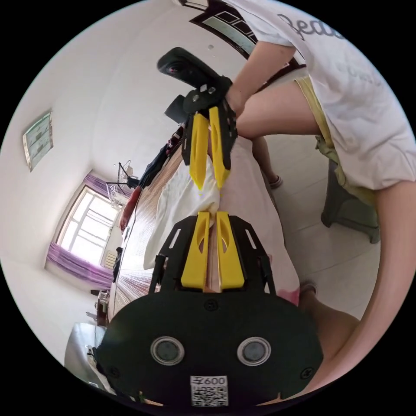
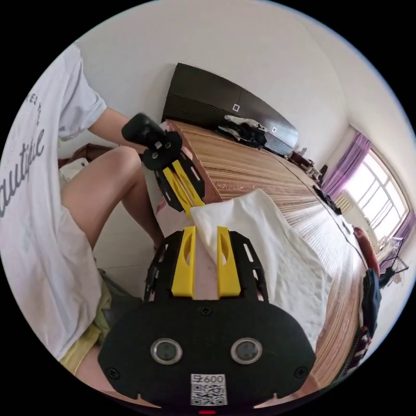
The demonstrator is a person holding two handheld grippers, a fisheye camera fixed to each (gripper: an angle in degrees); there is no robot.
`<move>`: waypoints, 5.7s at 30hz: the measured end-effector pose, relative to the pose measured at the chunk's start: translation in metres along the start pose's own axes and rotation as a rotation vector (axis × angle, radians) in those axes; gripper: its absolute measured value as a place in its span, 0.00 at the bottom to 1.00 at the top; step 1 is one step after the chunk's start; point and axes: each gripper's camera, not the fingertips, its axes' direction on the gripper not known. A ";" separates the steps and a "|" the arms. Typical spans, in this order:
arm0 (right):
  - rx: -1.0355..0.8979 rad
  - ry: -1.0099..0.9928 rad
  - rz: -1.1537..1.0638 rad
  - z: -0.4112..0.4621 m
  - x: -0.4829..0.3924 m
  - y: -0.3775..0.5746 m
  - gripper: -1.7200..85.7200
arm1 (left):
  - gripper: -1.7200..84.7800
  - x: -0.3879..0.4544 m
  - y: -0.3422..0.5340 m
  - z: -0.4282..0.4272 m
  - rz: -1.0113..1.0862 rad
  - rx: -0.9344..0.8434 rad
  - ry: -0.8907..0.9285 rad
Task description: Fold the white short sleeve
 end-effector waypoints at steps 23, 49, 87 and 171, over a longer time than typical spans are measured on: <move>0.098 -0.208 0.592 0.079 0.132 0.072 0.01 | 0.03 0.026 -0.084 -0.043 0.136 -0.008 0.052; -0.049 0.267 -0.277 0.009 -0.098 -0.018 0.11 | 0.06 0.083 -0.277 -0.099 0.180 -0.532 -0.501; -0.447 0.672 -0.455 0.015 -0.132 -0.059 0.01 | 0.05 0.086 -0.287 -0.165 0.239 -0.619 -0.615; -0.224 0.297 0.782 0.156 0.254 0.247 0.01 | 0.03 -0.211 0.140 0.138 -1.197 -0.545 -0.029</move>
